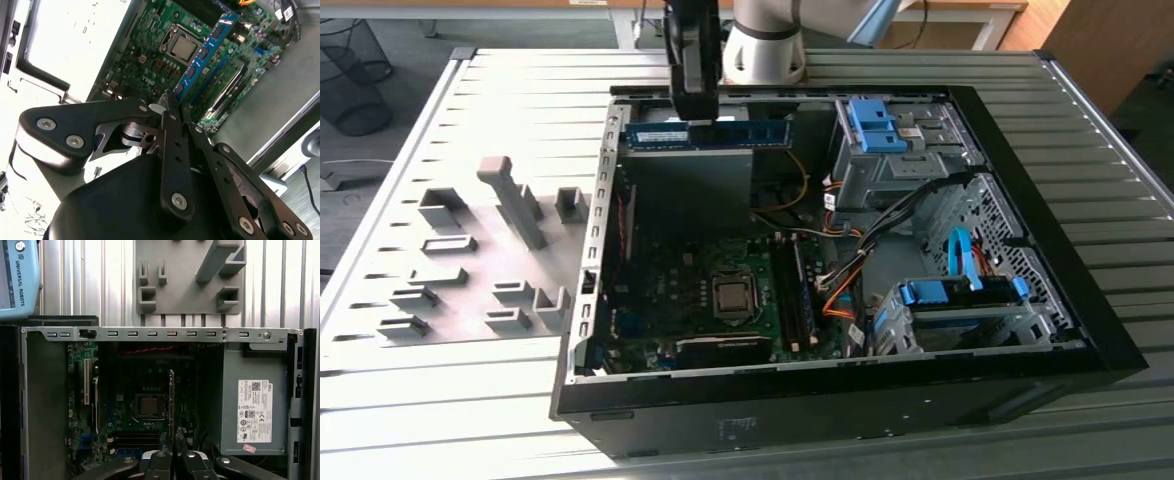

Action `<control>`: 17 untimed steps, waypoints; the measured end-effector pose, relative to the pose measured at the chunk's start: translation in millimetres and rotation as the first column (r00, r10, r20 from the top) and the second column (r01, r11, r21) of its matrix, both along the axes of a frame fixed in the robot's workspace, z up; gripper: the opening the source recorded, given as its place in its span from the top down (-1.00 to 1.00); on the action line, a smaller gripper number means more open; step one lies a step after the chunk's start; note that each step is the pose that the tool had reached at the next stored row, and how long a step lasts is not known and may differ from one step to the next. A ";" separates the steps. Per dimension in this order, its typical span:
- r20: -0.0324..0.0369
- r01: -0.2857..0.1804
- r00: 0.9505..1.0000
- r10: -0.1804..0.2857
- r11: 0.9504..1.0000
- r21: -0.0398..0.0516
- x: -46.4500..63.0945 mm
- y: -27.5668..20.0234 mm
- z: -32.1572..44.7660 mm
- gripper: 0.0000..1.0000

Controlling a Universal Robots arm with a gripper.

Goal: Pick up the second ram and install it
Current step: 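Pick up the second ram and move it above second insertion slot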

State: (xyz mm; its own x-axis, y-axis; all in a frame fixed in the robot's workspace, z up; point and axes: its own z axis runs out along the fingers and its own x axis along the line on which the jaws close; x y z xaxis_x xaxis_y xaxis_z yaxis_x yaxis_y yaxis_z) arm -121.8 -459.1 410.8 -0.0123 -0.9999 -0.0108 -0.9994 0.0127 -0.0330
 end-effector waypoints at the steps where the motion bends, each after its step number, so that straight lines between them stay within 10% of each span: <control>1: 0.000 0.000 1.000 0.000 1.000 0.000 2.4 0.0 0.0 0.72; 17: 0.000 0.000 1.000 0.000 1.000 0.000 53.9 0.0 -0.1 0.72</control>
